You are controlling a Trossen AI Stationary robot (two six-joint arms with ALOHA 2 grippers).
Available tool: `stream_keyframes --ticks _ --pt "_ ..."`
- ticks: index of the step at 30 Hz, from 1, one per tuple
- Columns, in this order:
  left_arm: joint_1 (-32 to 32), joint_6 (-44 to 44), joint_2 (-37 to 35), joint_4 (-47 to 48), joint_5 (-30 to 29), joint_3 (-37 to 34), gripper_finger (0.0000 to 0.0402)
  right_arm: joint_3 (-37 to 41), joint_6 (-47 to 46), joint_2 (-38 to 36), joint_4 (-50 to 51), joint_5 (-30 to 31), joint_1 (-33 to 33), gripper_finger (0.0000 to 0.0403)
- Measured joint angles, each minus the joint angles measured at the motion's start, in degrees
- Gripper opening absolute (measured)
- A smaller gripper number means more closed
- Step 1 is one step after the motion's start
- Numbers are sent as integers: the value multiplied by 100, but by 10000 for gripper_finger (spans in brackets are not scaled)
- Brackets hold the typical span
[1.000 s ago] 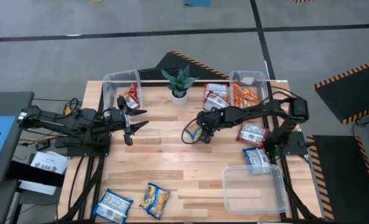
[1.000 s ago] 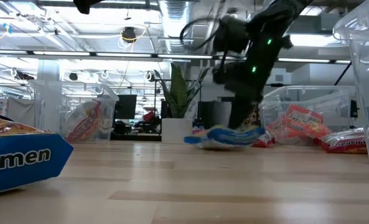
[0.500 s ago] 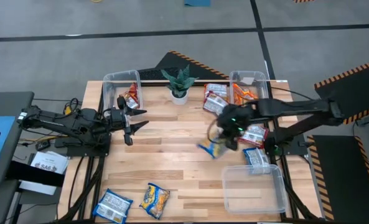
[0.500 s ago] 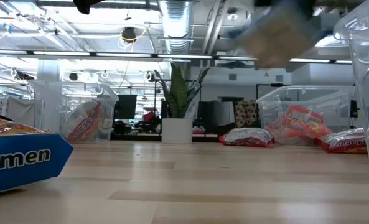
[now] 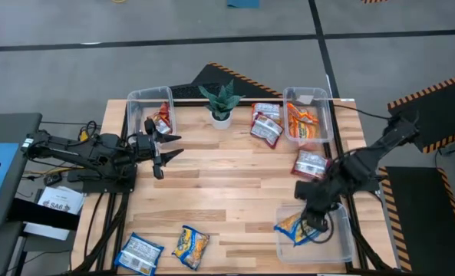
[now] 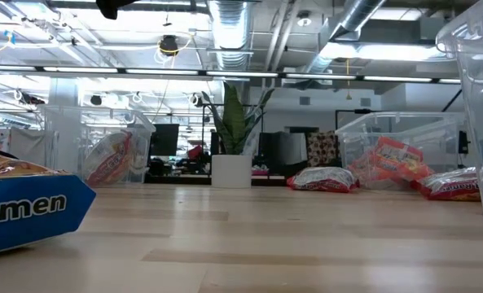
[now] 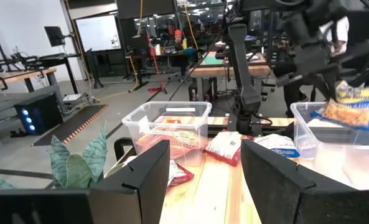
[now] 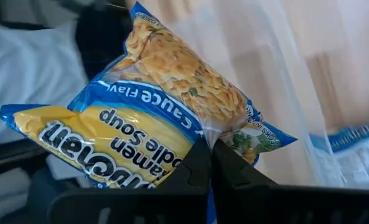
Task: Sort Maruchan noodles
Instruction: Put the blue noodle pack in the bottom right transparent bin, then put the red noodle pack in the top left transparent bin
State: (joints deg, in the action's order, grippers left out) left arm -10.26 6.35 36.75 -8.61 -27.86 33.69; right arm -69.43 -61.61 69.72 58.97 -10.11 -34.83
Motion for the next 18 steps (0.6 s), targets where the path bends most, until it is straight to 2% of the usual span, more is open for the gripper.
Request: stream_keyframes --ticks 7,18 --pt "0 -3 0 7 0 0 187 0 -201 514 283 91 -104 54" --pt "0 46 1 12 -2 0 187 0 -164 614 497 -242 416 61"
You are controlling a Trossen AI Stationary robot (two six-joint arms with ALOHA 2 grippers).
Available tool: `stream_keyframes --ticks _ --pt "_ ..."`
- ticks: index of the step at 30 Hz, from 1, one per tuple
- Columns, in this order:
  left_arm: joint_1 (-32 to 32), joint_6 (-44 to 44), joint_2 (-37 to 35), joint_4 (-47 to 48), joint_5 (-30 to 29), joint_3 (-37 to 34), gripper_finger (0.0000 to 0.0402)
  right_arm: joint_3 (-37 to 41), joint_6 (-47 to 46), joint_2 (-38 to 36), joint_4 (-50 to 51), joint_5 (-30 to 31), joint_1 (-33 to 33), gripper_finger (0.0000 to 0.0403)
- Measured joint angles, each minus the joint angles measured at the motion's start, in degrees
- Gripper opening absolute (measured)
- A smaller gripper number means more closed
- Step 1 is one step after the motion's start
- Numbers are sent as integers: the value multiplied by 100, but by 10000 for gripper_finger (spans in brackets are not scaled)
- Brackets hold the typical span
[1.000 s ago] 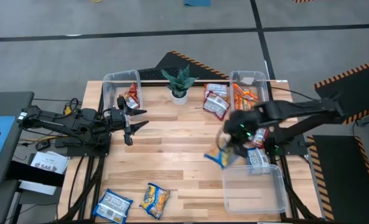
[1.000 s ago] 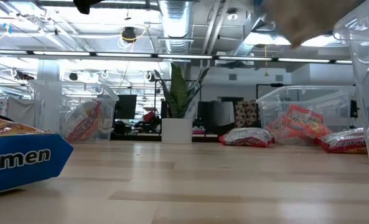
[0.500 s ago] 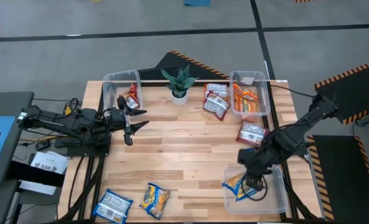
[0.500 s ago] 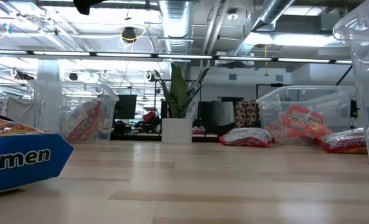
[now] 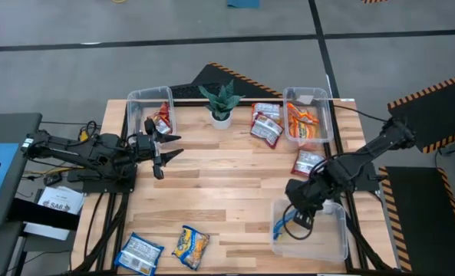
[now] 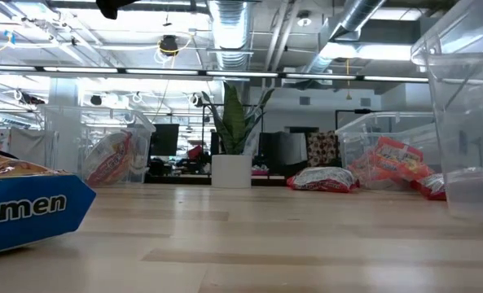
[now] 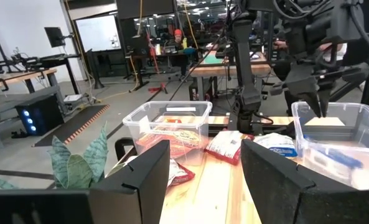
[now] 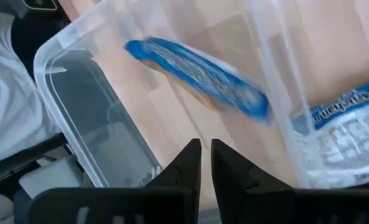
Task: Sort Maruchan noodles
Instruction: Put the red noodle pack in the top left transparent bin
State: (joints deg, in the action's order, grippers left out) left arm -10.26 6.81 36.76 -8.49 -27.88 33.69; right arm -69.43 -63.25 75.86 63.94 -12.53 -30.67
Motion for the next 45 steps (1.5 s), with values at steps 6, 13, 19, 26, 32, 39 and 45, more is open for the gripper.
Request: stream_keyframes --ticks 6,13,19,26,32,39,45 --pt "0 2 -1 2 1 0 187 -4 355 -16 33 -174 86 61" --pt "0 -4 -1 10 0 0 187 -4 2755 -16 -995 1237 439 61" --pt "0 -101 1 159 0 0 187 -4 4387 -14 -1256 2972 1060 61" --pt "0 -146 1 195 2 0 187 56 4805 137 -1338 4269 2182 61" --pt "0 -149 -1 252 2 0 187 596 4813 539 -2393 3831 3387 91" --pt "0 -144 -1 256 2 2 187 620 5162 1572 -3142 3786 4313 185" --pt "0 -132 1 254 2 2 187 -70 5173 2762 -2429 4150 4543 223"
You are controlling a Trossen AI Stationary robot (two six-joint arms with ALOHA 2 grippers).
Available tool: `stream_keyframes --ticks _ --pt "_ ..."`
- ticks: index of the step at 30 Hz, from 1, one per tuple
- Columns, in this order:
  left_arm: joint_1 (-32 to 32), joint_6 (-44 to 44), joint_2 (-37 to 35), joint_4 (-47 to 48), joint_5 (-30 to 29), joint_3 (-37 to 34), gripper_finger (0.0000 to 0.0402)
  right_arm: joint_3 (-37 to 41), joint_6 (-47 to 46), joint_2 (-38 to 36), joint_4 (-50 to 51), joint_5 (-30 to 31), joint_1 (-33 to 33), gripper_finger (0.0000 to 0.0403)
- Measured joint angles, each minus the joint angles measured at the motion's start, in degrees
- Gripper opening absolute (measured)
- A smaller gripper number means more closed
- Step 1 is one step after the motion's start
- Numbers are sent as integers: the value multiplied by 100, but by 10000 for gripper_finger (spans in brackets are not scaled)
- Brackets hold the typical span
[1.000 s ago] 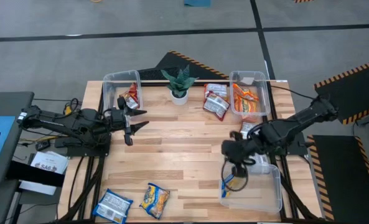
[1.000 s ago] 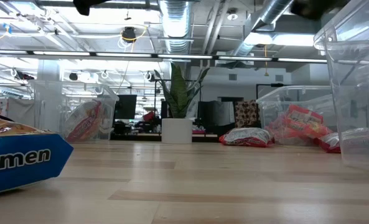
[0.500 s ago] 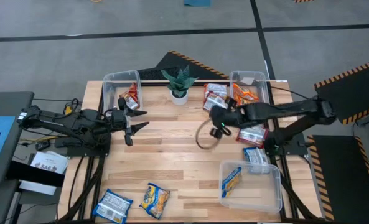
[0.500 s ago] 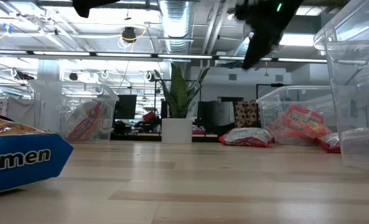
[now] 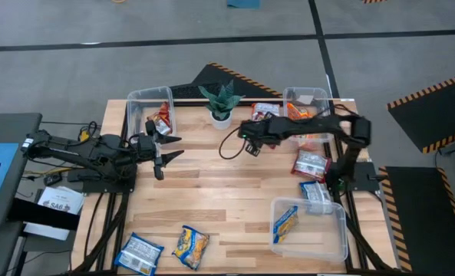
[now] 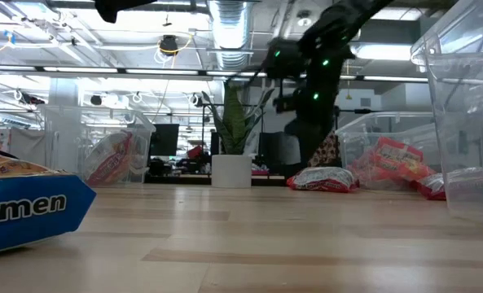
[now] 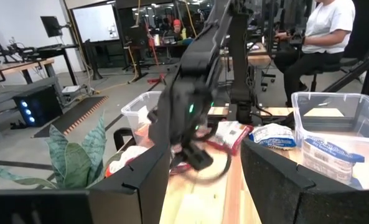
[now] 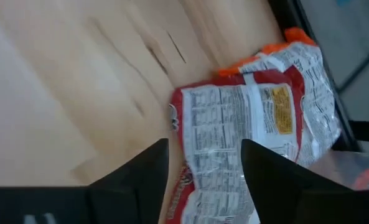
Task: Sort Maruchan noodles
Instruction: Put the red noodle pack in the top left transparent bin
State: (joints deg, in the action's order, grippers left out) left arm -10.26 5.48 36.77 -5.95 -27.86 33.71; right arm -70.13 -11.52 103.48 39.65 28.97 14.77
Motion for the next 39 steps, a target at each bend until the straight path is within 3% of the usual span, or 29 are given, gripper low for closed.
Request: stream_keyframes --ticks 7,11,23,27,32,39 --pt "2 -14 0 4 0 0 187 -1070 -9 1138 1001 678 0 223" --pt "2 -14 0 37 0 0 187 -1490 -218 1535 1544 716 46 221" --pt "0 -21 0 50 0 0 187 -1689 -521 2254 1956 788 258 215" --pt "0 -23 0 50 0 0 187 -1697 -336 2400 2012 880 248 162" --pt "1 -26 -1 49 0 0 187 -1671 -36 2368 2023 922 95 24" --pt "2 -16 0 47 -2 0 187 -1656 7 1569 2205 857 -491 7"
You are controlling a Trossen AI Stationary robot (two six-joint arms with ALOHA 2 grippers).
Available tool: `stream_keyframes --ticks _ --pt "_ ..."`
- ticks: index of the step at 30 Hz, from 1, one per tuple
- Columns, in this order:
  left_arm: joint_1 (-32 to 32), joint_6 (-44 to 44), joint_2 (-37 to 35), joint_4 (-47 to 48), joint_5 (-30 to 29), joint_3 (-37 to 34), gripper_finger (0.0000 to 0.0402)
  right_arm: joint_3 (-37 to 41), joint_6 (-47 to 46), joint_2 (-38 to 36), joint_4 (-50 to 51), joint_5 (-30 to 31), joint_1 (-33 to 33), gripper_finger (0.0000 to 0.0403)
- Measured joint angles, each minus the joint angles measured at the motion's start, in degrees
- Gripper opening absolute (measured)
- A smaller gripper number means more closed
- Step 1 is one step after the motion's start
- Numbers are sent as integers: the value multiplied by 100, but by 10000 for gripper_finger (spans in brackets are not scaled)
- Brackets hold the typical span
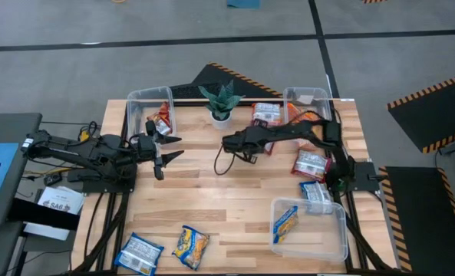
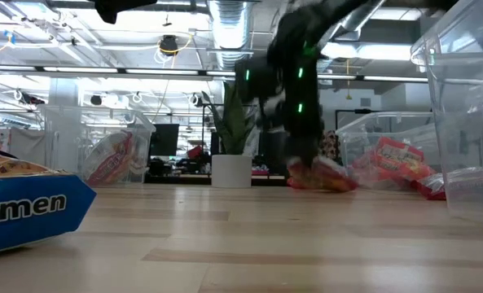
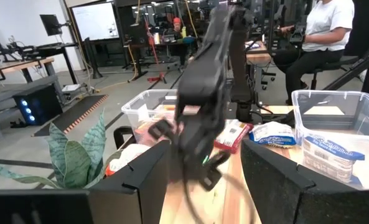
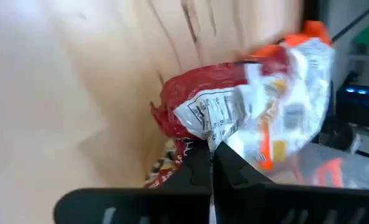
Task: Sort Maruchan noodles
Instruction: Put the red noodle pack in the top left transparent bin
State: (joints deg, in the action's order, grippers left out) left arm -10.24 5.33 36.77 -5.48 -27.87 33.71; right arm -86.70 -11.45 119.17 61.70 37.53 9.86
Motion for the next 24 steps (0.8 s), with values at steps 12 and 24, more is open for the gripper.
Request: stream_keyframes --ticks 12,24 --pt "-1 0 0 -61 2 0 187 -8 1621 -1677 -4384 -1961 -738 7" --pt "-6 260 -145 -408 1163 0 187 -205 1563 -733 -8349 -3670 -35 7"
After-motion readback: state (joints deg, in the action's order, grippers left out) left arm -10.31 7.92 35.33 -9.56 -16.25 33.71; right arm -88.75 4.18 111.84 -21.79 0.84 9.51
